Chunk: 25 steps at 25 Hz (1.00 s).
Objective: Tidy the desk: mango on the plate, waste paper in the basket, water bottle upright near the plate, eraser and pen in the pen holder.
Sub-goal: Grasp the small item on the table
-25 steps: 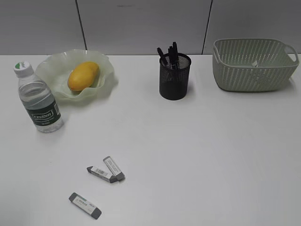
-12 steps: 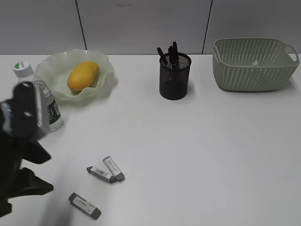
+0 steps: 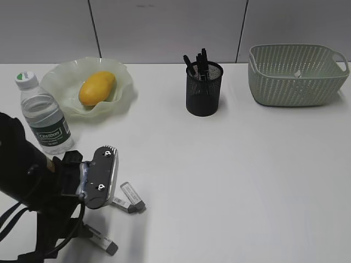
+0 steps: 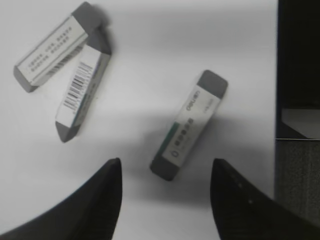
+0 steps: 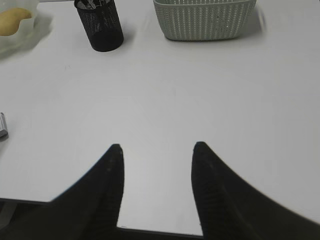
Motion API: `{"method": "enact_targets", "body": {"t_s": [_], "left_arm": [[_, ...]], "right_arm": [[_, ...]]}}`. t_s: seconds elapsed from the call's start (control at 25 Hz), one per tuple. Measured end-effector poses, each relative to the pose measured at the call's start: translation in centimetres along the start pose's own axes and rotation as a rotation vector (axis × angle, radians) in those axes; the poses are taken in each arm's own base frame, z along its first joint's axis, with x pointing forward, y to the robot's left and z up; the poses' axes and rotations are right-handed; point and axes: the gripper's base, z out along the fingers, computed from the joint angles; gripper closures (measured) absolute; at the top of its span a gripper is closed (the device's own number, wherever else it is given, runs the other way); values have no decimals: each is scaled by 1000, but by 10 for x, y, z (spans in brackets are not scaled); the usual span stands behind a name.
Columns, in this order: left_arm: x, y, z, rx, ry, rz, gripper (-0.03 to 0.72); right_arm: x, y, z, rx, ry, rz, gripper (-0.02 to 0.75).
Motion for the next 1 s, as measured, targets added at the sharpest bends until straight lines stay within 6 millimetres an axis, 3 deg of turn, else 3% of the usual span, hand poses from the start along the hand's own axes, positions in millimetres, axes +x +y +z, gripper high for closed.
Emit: {"method": "enact_targets", "body": {"t_s": [0.4, 0.8, 1.0], "left_arm": [[-10, 8, 21, 18, 13, 141, 300], [-12, 4, 7, 27, -15, 112, 307], [-11, 1, 10, 65, -12, 154, 307]], "right_arm": [[0, 0, 0, -2, 0, 1, 376], [0, 0, 0, -2, 0, 2, 376], [0, 0, 0, -2, 0, 2, 376]]}}
